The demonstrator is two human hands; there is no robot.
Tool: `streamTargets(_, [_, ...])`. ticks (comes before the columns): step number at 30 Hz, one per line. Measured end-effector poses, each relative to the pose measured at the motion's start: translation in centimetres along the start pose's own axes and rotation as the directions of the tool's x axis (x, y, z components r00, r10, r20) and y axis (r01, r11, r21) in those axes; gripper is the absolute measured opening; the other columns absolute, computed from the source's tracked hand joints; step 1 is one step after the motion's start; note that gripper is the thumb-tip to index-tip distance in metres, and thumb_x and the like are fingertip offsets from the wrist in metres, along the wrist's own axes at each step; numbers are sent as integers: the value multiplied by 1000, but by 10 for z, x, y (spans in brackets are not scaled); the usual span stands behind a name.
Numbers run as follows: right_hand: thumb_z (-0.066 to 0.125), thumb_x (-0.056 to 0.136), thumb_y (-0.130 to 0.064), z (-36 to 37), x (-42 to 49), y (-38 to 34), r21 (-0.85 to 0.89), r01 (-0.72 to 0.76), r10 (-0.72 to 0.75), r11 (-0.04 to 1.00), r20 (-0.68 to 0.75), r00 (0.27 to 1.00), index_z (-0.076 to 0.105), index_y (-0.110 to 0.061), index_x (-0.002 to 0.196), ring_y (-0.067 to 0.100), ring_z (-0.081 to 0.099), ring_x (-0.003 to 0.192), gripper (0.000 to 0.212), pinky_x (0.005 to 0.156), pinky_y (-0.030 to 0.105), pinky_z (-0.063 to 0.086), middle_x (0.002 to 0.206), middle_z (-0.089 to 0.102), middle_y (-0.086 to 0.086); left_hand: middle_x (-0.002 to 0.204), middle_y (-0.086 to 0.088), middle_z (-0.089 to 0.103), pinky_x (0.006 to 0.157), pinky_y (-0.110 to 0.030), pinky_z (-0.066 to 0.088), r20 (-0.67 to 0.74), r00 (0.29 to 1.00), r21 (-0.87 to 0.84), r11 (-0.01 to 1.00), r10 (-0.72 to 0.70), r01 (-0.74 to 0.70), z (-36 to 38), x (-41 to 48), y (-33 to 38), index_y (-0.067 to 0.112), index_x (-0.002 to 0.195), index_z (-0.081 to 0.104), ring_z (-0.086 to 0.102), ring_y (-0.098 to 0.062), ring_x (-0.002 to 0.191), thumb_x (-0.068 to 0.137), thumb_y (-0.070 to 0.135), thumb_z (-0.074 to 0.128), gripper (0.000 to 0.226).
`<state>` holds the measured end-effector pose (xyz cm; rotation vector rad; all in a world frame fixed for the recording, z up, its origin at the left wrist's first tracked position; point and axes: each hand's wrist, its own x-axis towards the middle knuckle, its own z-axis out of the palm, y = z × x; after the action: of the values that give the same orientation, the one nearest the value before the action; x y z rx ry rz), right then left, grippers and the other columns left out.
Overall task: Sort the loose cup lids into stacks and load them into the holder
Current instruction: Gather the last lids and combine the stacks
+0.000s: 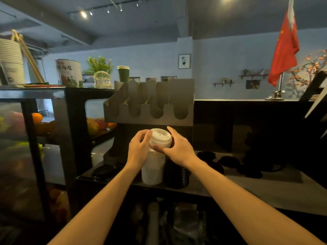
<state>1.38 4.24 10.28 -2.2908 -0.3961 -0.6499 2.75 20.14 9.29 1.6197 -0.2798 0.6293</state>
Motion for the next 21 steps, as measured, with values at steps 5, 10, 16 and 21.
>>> streamTargets(5, [65, 76, -74, 19, 12, 0, -80, -35, 37, 996, 22, 999, 36, -26, 151, 17, 48, 130, 93, 101, 36, 45, 146, 49, -3, 107, 5, 66, 80, -21, 50, -9, 998, 21, 998, -58, 58, -7, 8, -13, 17, 116, 65, 63, -10, 102, 105, 35, 51, 25])
streamTargets(10, [67, 79, -69, 24, 21, 2, -80, -43, 52, 996, 117, 992, 34, -23, 152, 20, 47, 131, 92, 105, 39, 44, 147, 48, 2, 106, 5, 64, 75, -21, 48, -18, 996, 94, 991, -89, 91, -10, 11, -23, 17, 117, 61, 61, -8, 99, 105, 36, 50, 26])
streamTargets(16, [69, 82, -62, 28, 20, 7, -118, -54, 80, 992, 229, 970, 31, -21, 153, 23, 47, 131, 91, 106, 41, 44, 148, 46, 4, 101, 5, 62, 69, -21, 46, -6, 982, 70, 980, -188, 188, -8, 5, -35, 17, 115, 59, 60, -8, 95, 105, 33, 51, 20])
streamTargets(21, [68, 76, -70, 29, 25, 10, -131, -13, 45, 991, 252, 967, 51, -27, 135, 16, 57, 111, 75, 97, 42, 51, 126, 61, -3, 100, 1, 64, 68, -24, 45, -44, 978, 7, 979, -205, 205, -5, 2, -37, 16, 113, 59, 61, -9, 92, 103, 33, 53, 21])
